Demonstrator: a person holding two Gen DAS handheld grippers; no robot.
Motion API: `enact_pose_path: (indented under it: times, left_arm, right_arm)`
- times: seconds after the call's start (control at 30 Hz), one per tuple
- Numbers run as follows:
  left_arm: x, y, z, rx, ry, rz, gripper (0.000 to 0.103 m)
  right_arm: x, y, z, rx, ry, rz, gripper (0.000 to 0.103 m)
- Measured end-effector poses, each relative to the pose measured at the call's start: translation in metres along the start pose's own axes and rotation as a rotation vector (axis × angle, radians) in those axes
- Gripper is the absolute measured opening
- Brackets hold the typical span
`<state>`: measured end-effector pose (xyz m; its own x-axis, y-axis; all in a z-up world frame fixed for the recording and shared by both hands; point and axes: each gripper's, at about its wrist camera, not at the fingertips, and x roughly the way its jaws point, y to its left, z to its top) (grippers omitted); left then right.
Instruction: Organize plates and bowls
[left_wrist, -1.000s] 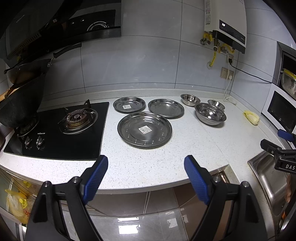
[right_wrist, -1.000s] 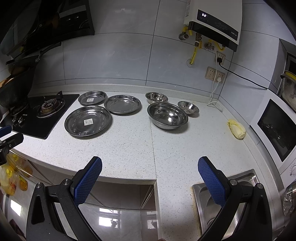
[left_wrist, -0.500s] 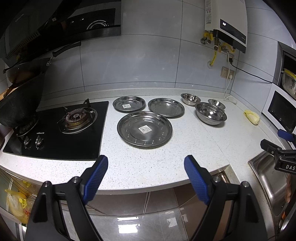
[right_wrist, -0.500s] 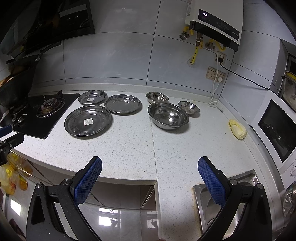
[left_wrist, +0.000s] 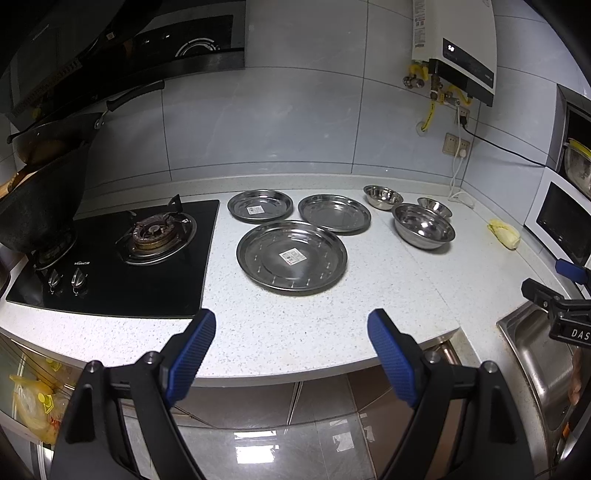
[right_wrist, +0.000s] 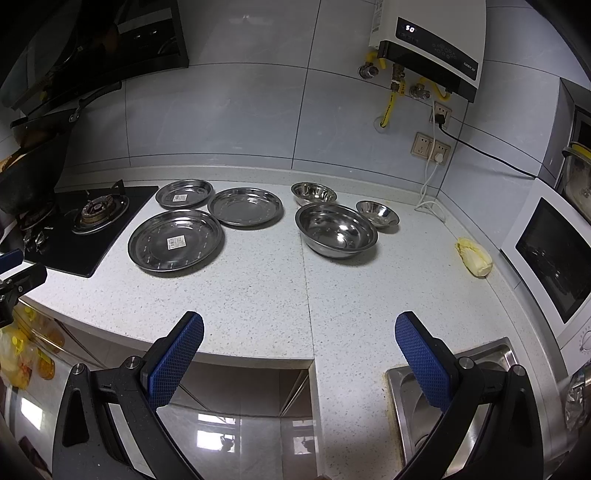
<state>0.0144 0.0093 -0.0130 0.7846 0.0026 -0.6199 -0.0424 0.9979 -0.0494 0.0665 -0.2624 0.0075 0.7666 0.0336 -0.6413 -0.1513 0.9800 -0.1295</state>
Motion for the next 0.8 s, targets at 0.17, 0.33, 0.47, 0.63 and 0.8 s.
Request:
enact_pose_path:
  times: [0.17, 0.33, 0.47, 0.63, 0.8]
  left_arm:
    - [0.0, 0.002, -0.002, 0.0, 0.0, 0.001, 0.084]
    - [0.0, 0.002, -0.002, -0.003, 0.001, 0.002, 0.084]
    - [0.001, 0.004, -0.003, -0.005, 0.005, 0.003, 0.084]
    - [0.014, 0.014, 0.003, -0.028, 0.029, 0.006, 0.084]
    - [0.048, 0.029, 0.027, -0.064, 0.05, 0.045, 0.084]
  right_arm:
    - [0.0, 0.001, 0.0, 0.0, 0.001, -0.001, 0.102]
    - [0.002, 0.002, 0.0, -0.001, 0.005, 0.0, 0.102]
    - [0.003, 0.004, 0.0, -0.001, 0.007, 0.0, 0.102]
    - [0.009, 0.008, 0.0, -0.007, 0.018, 0.009, 0.102]
    - [0.035, 0.024, 0.011, -0.044, 0.037, 0.041, 0.102]
